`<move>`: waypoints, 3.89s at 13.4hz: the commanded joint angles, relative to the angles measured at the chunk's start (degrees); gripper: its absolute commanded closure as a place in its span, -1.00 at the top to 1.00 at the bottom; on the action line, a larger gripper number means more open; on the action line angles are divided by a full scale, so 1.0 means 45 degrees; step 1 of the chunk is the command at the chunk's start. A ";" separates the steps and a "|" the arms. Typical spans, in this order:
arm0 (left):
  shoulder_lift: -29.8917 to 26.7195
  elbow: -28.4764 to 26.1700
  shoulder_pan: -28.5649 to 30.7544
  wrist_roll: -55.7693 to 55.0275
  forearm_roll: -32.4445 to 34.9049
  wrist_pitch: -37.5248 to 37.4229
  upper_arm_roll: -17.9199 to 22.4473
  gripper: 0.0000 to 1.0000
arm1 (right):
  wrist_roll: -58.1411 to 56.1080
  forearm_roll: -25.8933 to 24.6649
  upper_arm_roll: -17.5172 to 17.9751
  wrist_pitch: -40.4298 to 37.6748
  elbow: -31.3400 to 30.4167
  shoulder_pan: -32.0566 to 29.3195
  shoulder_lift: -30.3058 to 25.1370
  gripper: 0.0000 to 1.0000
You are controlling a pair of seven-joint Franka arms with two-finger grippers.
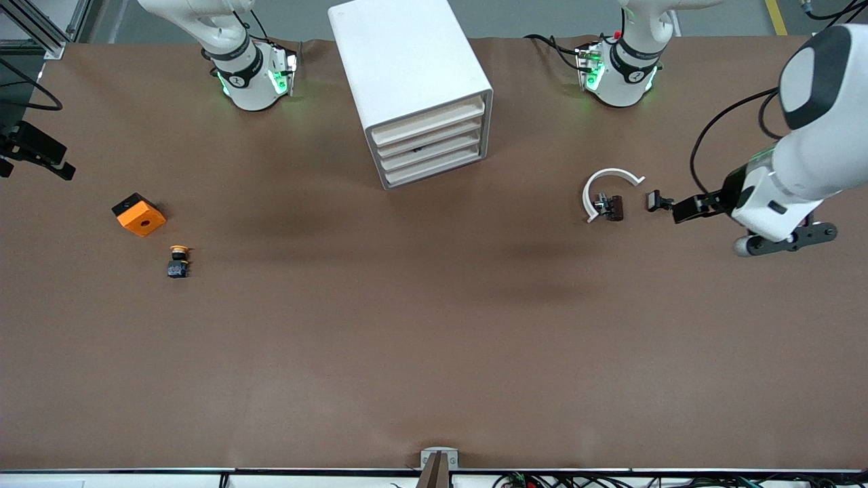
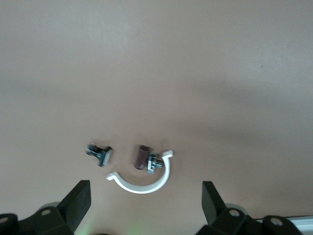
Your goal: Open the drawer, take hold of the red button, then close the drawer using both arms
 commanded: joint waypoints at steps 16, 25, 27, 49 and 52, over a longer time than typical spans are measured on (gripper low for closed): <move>0.4121 0.1509 -0.4968 -1.4505 -0.0508 0.0960 -0.0065 1.00 | 0.0035 -0.0171 0.0058 -0.0227 0.0441 0.0055 0.0211 1.00; 0.7366 0.2859 -0.7138 -2.2461 -0.3256 0.1409 -0.0084 1.00 | 0.0132 -0.0152 0.0058 -0.0110 0.0421 0.0895 0.0660 1.00; 0.7523 0.2723 -0.7180 -2.2955 -0.4664 0.1255 -0.0084 1.00 | 0.0153 -0.0171 0.0058 -0.0129 0.0421 0.1070 0.0719 1.00; 0.8618 0.2624 -0.7433 -2.3618 -1.0743 -0.1813 -0.0084 -0.15 | 1.1707 0.0645 0.0078 -0.1301 0.0324 0.5308 0.1090 1.00; 0.8715 0.2625 -0.7395 -2.3717 -1.1016 -0.1813 -0.0084 -0.63 | 1.3291 0.1703 0.0077 -0.1341 0.0324 0.5386 0.1304 1.00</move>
